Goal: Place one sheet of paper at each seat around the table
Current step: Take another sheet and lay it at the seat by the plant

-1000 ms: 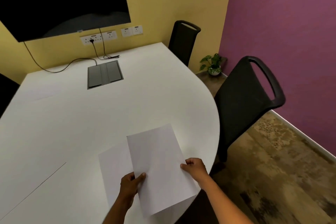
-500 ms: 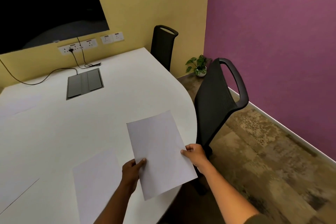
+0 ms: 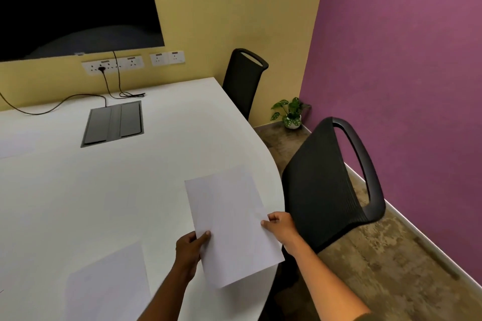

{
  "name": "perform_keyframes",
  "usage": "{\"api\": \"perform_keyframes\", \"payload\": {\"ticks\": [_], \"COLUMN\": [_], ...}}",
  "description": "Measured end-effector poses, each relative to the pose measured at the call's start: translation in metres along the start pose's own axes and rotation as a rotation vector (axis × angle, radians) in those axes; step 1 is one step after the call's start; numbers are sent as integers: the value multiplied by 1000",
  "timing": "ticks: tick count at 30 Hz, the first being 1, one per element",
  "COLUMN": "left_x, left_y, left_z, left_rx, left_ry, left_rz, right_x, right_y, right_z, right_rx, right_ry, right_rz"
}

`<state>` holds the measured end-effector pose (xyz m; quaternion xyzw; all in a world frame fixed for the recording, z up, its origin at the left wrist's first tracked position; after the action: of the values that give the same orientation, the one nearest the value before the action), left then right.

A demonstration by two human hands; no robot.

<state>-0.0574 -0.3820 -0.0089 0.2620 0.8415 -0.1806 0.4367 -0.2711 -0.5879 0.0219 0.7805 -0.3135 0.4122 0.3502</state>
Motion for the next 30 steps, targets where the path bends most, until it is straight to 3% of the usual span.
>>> {"api": "perform_keyframes", "payload": {"ticks": [10,20,30], "left_x": [-30,-59,-29], "left_y": [-9,-16,-53], "left_z": [49,63,48], "left_rx": [-95,-323,-463], "left_ry": [2,-26,33], "left_rz": [-59,-85,-207], "right_x": [51,99,108], "right_y": [-15,-31,-37], "right_z": [85,158,206], "right_rx": [69,239,386], "right_ry": [25,99,144], "right_rz": [-123,-186,-375]}}
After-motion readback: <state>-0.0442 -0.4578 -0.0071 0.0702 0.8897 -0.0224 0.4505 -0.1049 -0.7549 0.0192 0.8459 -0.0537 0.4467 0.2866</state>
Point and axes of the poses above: each hand's wrist, its own z-axis towards the middle knuckle, its own y-axis out of the back of the hand, x = y × z, the point moved 10 cm from there along z, towards the middle knuckle, and after that the axes turned 4 degrees about y, right-handed, at the moved point
